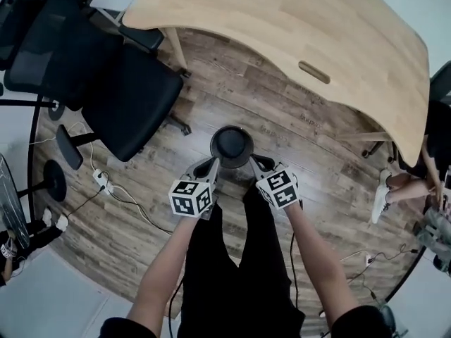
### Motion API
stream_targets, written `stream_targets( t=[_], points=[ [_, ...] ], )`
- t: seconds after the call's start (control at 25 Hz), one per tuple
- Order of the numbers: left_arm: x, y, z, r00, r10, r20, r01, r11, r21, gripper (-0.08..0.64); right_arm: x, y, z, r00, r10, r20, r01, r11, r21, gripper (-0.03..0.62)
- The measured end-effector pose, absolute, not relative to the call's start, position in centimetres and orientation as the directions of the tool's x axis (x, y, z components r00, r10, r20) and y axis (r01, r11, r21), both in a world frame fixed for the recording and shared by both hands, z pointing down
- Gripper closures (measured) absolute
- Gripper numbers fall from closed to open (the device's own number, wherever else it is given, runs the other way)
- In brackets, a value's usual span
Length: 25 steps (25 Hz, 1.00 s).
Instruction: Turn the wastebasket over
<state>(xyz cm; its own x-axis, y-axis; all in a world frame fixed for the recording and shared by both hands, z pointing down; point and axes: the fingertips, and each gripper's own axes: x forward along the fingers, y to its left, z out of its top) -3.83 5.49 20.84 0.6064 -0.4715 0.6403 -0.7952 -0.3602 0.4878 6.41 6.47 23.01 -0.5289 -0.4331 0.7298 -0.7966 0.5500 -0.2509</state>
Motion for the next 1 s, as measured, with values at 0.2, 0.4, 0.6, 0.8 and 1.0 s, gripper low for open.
stream_targets(
  t=[0.2, 0.4, 0.6, 0.8, 1.0],
  points=[
    [-3.6, 2.5, 14.7, 0.625, -0.519, 0.583, -0.781, -0.416, 0.467, 0.543, 6.1, 4.1, 17.2, -0.531, -0.504, 0.681, -0.808, 0.543, -0.229, 0.56],
    [-3.5, 0.5, 8.3, 0.647, -0.557, 0.521, -0.763, -0.479, 0.434, 0.543, 5.9, 2.3, 10.7, -0.536, -0.578, 0.615, -0.819, 0.533, -0.213, 0.56],
    [-2.8, -2.4, 1.9, 0.659, -0.615, 0.433, -0.752, -0.521, 0.404, 0.543, 6.2, -0.8, 4.2, -0.546, -0.65, 0.528, -0.821, 0.542, -0.181, 0.56],
    [-2.1, -5.2, -3.8, 0.672, -0.65, 0.353, -0.74, -0.576, 0.347, 0.543, 6.5, -3.9, -1.8, -0.559, -0.702, 0.441, -0.818, 0.552, -0.159, 0.56],
    [-1.7, -7.7, -9.4, 0.677, -0.674, 0.295, -0.736, -0.616, 0.281, 0.543, 6.6, -6.4, -8.1, -0.579, -0.736, 0.351, -0.809, 0.571, -0.138, 0.56]
  ],
)
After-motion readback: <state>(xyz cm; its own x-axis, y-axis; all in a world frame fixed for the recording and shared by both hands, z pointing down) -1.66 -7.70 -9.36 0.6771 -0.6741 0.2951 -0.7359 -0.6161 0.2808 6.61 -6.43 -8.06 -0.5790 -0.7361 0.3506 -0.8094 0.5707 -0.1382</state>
